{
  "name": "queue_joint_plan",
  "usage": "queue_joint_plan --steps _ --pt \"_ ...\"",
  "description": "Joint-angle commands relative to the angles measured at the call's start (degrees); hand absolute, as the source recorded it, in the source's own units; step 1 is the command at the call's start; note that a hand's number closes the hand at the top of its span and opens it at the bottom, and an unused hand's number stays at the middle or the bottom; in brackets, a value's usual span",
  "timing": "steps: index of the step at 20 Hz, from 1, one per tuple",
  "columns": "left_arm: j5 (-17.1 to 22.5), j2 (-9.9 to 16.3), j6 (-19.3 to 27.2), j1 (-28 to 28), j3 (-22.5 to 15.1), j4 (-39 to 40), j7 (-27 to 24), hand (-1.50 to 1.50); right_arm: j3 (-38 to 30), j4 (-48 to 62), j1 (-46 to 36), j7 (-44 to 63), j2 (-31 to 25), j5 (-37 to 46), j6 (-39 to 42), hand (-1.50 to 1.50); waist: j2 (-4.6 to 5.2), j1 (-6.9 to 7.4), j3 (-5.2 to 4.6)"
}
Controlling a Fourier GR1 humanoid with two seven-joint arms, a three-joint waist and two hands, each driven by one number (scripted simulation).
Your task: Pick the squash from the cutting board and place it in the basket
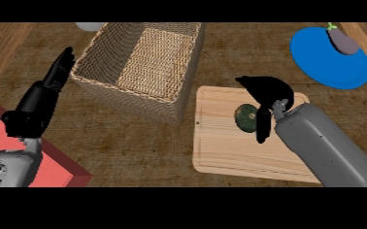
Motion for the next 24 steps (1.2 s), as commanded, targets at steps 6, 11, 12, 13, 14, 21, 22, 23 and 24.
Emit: queue_joint_plan --steps 6,11,12,13,14,21,22,23,24 --pt "-2.0 -1.2 -3.2 0.5 3.5 0.3 -1.2 0.0 -2.9 1.6 6.3 -5.8 4.1 8.9 -2.5 -1.5 0.02 0.02 0.0" --pt "-2.9 -3.3 -4.7 -2.1 4.6 3.9 -2.3 0.0 -7.5 2.1 3.6 -3.2 6.4 10.2 3.4 -1.5 0.06 -0.13 -0.02" --pt "-2.6 -2.4 -5.5 -1.5 5.6 1.1 0.3 0.0 -6.2 0.2 7.9 -5.3 5.6 11.9 2.0 -1.5 0.01 -0.15 -0.01" --pt "-4.1 -4.4 -4.1 -3.2 4.6 4.6 -1.6 0.0 -7.1 0.2 7.9 -4.3 6.2 12.2 2.2 -1.5 0.03 -0.27 -0.01" --pt "-6.0 -5.5 -3.0 -2.3 3.5 3.4 -2.1 0.0 -8.0 3.0 5.5 -6.1 5.9 13.0 3.4 -1.5 0.04 -0.12 -0.01" --pt "-7.0 -7.0 -4.4 -3.6 4.0 1.8 1.7 0.0 -9.1 7.4 6.4 -10.6 8.4 18.0 1.4 -1.5 0.07 -0.11 0.0" --pt "-5.1 -5.8 -6.5 -0.8 6.2 1.1 0.1 0.0 -12.1 9.1 3.7 -11.6 7.2 17.9 2.8 -1.5 0.05 0.05 -0.01" --pt "-5.9 -7.0 -5.4 -0.1 5.3 0.1 -0.1 0.0 -8.3 7.3 9.1 -9.9 10.3 20.1 -1.0 -1.5 0.02 -0.04 -0.01" --pt "-9.0 -8.7 -3.5 1.8 3.4 1.6 -4.0 0.0 -11.7 8.5 6.9 -11.0 9.4 18.4 0.1 1.5 0.05 -0.03 -0.01"
